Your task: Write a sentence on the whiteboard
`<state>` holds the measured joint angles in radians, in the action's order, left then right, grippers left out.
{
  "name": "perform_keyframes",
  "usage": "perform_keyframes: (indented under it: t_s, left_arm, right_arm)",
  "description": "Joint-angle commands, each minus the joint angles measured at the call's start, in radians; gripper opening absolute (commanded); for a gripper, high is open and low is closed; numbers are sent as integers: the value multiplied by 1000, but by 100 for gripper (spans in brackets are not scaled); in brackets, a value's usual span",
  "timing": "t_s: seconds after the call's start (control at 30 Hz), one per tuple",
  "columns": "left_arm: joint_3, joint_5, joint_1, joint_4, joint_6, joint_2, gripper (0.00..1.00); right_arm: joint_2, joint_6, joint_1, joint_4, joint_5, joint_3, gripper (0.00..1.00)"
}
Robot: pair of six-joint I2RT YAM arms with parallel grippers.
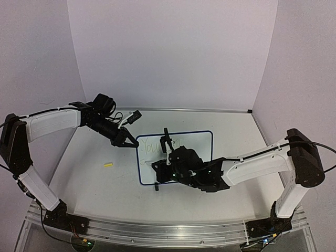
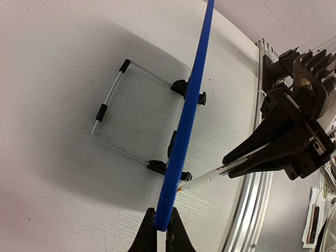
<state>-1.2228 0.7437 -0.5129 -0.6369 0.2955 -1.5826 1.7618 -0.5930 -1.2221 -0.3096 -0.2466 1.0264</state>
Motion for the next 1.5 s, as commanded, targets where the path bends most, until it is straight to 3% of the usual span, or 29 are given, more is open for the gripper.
perform_keyframes:
  t_s: [0.0,0.6,0.97,1.47]
  left_arm:
    - [-6,-90,-3,-29,22,6,0]
    - [-7,-86,-3,-29,21,4,0]
    - [-7,-84,-2,-28,21,-3,0]
    - [-7,-86,-3,-29,21,-8,0]
  right_arm:
    - [-19,17,12,3,-54,33,0]
    - [29,27,12,-2,-18,74,0]
    - [-71,38,12,-52,21,-14,0]
    - [-10,27,12,-1,-16,34,0]
